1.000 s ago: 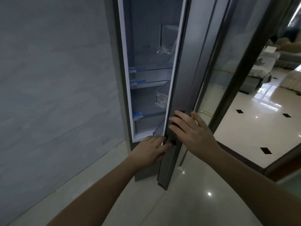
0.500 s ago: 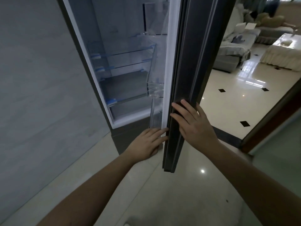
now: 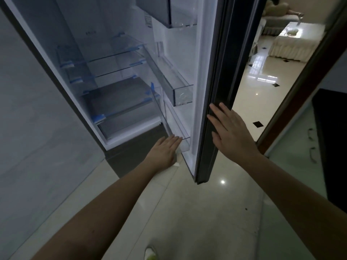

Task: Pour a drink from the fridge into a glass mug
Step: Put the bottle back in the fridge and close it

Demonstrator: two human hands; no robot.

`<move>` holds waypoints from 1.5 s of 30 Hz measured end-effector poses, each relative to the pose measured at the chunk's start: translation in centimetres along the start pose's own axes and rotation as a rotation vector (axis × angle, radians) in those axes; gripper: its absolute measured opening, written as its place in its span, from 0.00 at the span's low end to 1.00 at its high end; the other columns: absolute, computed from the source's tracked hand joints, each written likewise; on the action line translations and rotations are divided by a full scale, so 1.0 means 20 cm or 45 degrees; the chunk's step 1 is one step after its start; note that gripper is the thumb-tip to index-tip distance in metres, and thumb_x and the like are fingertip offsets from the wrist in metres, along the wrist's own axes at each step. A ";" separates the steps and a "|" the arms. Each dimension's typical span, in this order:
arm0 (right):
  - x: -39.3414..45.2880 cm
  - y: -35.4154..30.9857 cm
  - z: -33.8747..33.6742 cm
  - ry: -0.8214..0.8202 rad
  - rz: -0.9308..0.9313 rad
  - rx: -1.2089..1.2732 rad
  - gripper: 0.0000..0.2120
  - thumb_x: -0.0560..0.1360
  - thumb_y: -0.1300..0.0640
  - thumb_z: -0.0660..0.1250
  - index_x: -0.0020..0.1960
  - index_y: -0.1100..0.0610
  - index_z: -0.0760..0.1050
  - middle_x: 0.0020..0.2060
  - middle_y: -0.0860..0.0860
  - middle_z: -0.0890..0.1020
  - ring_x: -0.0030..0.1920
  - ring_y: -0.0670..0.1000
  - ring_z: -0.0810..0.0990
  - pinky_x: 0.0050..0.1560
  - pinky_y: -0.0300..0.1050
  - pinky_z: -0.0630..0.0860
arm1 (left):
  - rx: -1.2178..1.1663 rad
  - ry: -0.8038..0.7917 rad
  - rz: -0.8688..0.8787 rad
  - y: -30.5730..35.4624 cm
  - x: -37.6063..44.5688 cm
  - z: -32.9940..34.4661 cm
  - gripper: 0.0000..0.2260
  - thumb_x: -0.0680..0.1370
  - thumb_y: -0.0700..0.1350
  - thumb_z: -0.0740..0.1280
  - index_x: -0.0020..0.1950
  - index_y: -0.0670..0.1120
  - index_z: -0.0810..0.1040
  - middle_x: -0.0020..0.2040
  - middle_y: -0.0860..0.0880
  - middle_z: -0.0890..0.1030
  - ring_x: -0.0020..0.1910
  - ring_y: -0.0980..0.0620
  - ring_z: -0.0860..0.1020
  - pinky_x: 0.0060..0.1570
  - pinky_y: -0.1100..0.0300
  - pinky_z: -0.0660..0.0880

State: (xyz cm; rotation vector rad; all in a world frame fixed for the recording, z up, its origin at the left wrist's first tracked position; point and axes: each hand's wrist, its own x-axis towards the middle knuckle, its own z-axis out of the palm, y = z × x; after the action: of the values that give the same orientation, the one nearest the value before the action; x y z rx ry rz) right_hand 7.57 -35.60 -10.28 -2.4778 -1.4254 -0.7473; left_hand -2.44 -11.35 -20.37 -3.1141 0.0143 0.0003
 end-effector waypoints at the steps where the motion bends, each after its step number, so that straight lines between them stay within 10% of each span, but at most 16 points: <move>1: -0.01 0.01 0.00 -0.013 0.053 0.013 0.25 0.77 0.57 0.65 0.71 0.62 0.68 0.76 0.58 0.63 0.76 0.59 0.60 0.71 0.62 0.64 | -0.014 -0.018 0.021 0.02 0.03 -0.01 0.36 0.79 0.48 0.63 0.81 0.46 0.46 0.81 0.47 0.52 0.80 0.50 0.49 0.76 0.53 0.43; 29: -0.23 0.10 0.03 -0.347 0.724 0.176 0.27 0.81 0.50 0.61 0.77 0.57 0.60 0.76 0.54 0.64 0.76 0.53 0.61 0.75 0.51 0.60 | -0.404 -0.270 0.273 0.29 0.53 -0.03 0.41 0.79 0.54 0.66 0.81 0.49 0.40 0.81 0.52 0.41 0.79 0.52 0.42 0.75 0.52 0.50; 45: -0.17 -0.48 0.06 -0.339 1.153 -0.107 0.20 0.81 0.52 0.58 0.70 0.59 0.70 0.66 0.57 0.76 0.65 0.57 0.75 0.65 0.55 0.69 | -0.049 -0.045 0.446 -0.04 0.15 -0.20 0.27 0.83 0.59 0.48 0.78 0.47 0.62 0.77 0.47 0.66 0.77 0.46 0.61 0.75 0.41 0.53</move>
State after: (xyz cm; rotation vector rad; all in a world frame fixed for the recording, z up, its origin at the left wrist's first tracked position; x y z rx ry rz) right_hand -1.56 -32.71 -13.96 -2.9261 -0.1922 -0.2839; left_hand 0.55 -10.74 -16.28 -3.1018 0.5629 0.0636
